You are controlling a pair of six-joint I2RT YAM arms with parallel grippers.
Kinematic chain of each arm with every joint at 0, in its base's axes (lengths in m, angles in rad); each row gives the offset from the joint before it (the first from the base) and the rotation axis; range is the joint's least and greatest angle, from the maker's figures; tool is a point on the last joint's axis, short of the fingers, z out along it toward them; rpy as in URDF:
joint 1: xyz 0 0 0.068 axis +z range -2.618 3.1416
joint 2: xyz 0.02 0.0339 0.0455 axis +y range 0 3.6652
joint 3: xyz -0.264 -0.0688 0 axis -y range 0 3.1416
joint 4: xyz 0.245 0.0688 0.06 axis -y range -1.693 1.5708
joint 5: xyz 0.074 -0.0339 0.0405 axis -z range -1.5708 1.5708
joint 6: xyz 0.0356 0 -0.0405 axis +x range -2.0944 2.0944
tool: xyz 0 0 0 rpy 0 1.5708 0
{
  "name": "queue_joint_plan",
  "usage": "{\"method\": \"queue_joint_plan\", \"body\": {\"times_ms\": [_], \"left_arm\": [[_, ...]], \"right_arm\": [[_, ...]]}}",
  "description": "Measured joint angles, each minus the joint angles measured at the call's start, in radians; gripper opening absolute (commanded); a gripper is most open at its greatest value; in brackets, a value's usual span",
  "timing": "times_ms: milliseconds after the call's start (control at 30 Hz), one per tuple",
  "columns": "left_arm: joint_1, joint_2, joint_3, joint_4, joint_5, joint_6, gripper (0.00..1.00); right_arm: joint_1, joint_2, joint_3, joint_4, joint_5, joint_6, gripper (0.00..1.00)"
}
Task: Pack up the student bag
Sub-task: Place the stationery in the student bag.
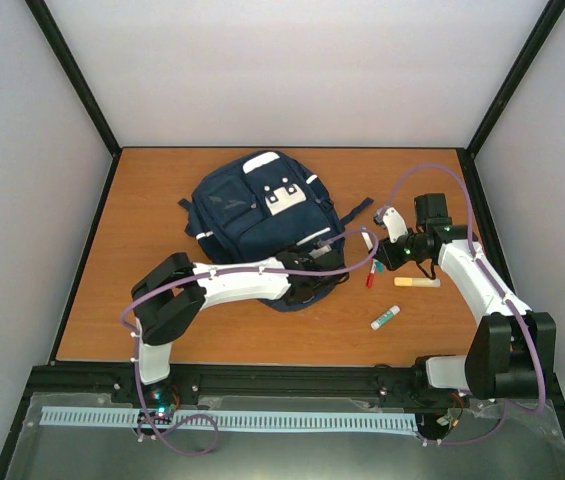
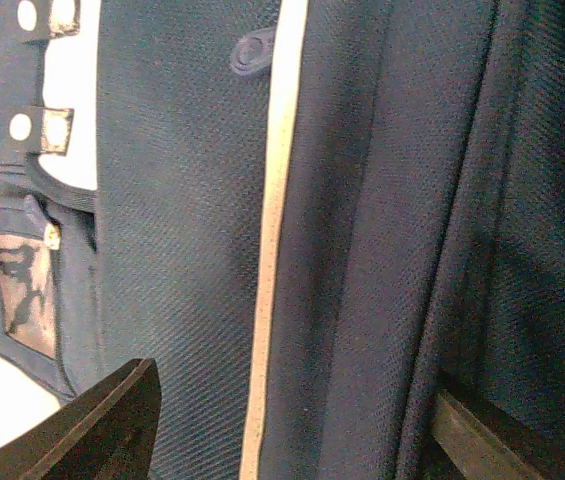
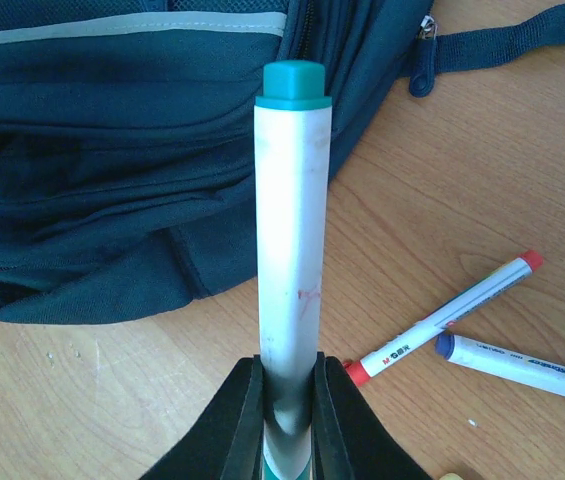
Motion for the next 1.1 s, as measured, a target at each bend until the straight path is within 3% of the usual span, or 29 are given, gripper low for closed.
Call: {"method": "queue_joint_plan", "body": {"times_ms": [367,633,767,933,1033,1100], "left_arm": [[-0.002,-0.033,0.014,0.014,-0.063,0.006,0.66],[-0.002,0.036,0.023,0.022,-0.118,0.007,0.65],[-0.002,0.049,0.023,0.032,-0.148,0.009,0.46],[0.006,0.048,0.024,0.047,-0.157,0.029,0.13],[0.017,0.034,0.026,0.046,-0.130,0.038,0.02],[0.028,0.012,0.027,0.044,-0.104,0.036,0.01]], "right_arm": [[0.000,0.000,-0.003,0.000,-0.002,0.000,0.04],[0.000,0.000,-0.011,0.001,-0.002,0.000,0.04],[0.000,0.000,-0.011,0.001,-0.002,0.000,0.04],[0.000,0.000,-0.011,0.001,-0.004,0.000,0.04],[0.000,0.000,-0.011,0.000,-0.006,-0.003,0.03],[0.000,-0.005,-0.011,-0.002,-0.008,-0.010,0.03]]}}
